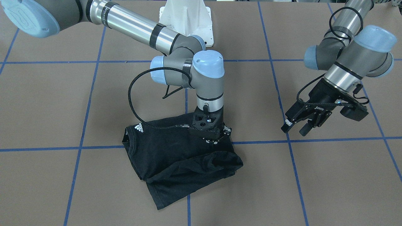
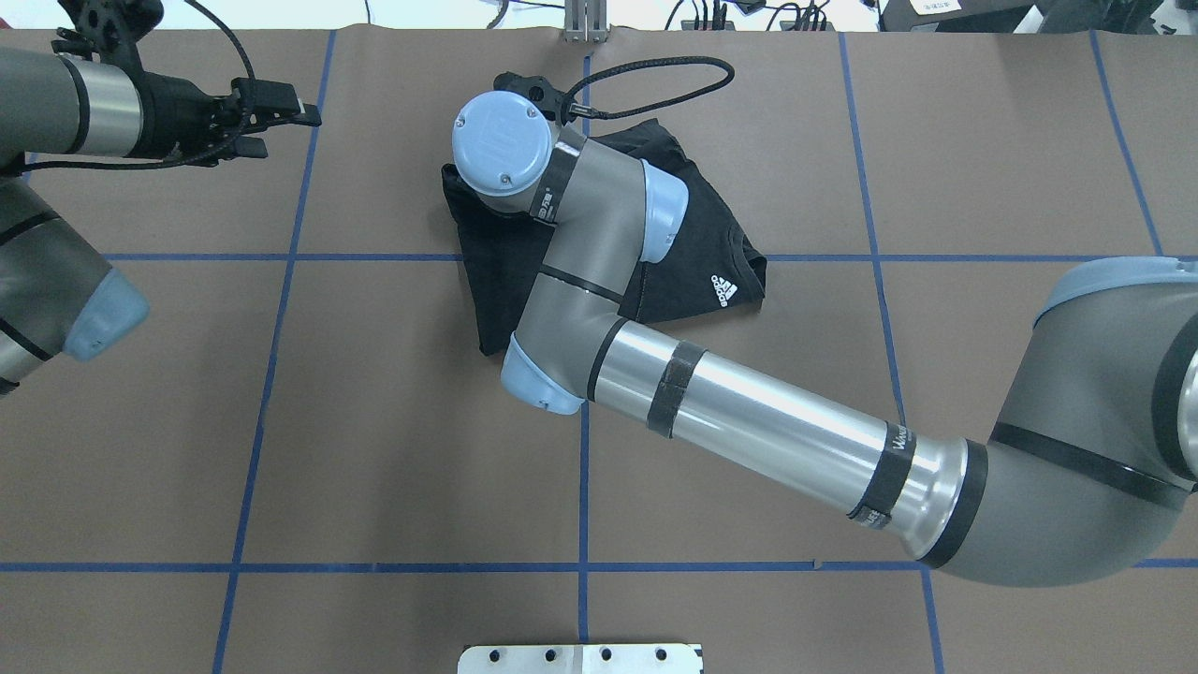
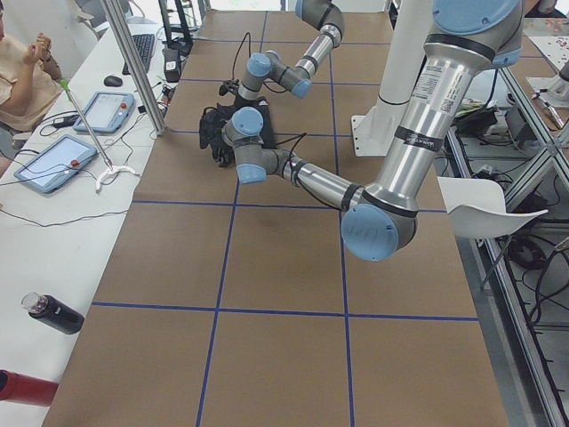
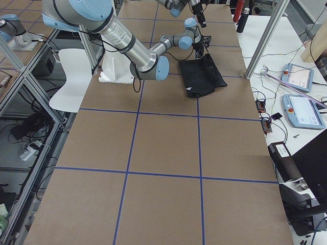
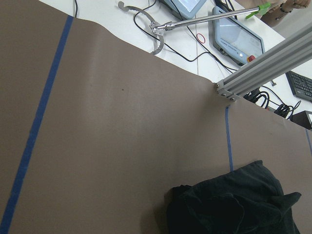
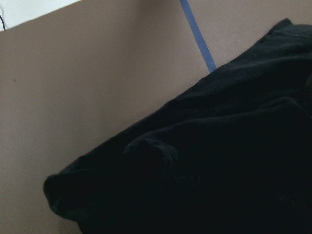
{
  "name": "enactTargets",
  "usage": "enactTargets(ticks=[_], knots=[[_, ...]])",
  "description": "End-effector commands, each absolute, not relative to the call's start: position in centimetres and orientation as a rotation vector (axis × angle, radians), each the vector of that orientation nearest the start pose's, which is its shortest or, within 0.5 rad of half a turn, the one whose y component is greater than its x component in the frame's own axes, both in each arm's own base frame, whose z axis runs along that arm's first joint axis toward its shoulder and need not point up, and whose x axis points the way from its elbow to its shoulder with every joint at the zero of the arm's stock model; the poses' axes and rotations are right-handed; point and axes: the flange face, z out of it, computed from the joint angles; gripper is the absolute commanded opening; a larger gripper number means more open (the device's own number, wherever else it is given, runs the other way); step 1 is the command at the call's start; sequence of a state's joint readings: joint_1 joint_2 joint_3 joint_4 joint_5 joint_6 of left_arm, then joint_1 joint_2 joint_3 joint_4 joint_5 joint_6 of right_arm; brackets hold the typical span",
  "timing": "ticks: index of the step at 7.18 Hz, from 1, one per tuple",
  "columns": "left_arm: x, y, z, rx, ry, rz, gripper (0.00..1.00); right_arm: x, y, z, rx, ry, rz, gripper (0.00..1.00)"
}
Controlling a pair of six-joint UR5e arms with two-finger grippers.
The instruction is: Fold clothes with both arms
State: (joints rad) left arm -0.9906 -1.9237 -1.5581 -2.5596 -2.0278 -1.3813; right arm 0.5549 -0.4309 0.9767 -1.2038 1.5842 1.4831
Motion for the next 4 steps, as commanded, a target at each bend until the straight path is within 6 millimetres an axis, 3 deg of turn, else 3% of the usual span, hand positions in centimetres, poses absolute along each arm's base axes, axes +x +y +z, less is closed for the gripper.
enactTargets(ticks=[1,2,3,4], knots=[[25.3,-57.6,36.5,0.409,1.286,-0.358,1.0,-68.1,-56.3,14.0,0.294,-0.815,0.39,0.0],[25.2,-57.7,36.5,0.411,1.284,-0.362,1.0,-69.3,-57.8,13.0,0.329,-0.861,0.416,0.0],[25.0,-57.7,36.7,0.41,1.282,-0.365,1.0,-70.2,-59.0,13.9,0.352,-0.879,0.439,0.0],[25.0,-57.7,36.7,0.408,1.279,-0.366,1.0,-69.2,-60.4,12.5,0.357,-0.911,0.516,0.0]])
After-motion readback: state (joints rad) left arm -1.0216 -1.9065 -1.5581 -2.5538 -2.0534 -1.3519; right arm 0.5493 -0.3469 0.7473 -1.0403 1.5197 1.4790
